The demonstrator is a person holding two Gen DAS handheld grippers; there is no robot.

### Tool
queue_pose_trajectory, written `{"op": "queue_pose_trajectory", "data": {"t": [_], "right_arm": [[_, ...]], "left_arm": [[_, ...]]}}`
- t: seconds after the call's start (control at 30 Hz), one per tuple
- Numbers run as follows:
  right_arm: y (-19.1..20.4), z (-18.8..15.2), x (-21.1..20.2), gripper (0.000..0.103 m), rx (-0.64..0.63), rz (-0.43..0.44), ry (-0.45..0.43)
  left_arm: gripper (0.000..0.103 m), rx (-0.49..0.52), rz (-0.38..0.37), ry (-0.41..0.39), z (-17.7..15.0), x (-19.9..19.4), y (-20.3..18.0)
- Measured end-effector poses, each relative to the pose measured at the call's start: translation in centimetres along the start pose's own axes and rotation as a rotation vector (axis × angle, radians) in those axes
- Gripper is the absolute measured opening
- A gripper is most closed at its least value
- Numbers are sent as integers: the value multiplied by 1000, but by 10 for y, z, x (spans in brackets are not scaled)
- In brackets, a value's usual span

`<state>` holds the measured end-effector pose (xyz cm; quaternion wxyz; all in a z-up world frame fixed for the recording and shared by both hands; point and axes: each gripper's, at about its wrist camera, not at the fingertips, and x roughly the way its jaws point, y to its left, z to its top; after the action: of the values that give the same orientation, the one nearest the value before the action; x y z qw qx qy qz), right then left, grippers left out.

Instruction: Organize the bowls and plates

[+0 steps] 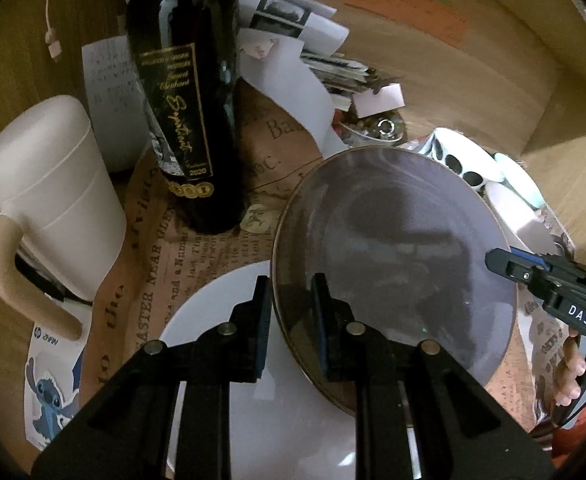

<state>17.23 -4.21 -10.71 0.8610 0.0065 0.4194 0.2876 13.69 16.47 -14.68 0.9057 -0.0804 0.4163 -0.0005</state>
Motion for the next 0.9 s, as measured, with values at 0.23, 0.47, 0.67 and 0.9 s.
{"op": "queue_pose_trajectory", "data": {"t": [0.23,0.47,0.67,0.9], "right_arm": [[-7,-10,-24,19,11,-10,-31],[-18,-24,-48,19,24,-18,-59],[-29,-37,-68,19,30,-26,-80],[-41,-54,-88,19,36,-40,-95]], "left_arm": [[19,22,-9,-24,-6,-14,-21],[19,43,-26,-27,-16,-25,-46],[19,61,-38,-30,-29,-29,-68],[19,76,-59,-25,-44,-33,-91]]}}
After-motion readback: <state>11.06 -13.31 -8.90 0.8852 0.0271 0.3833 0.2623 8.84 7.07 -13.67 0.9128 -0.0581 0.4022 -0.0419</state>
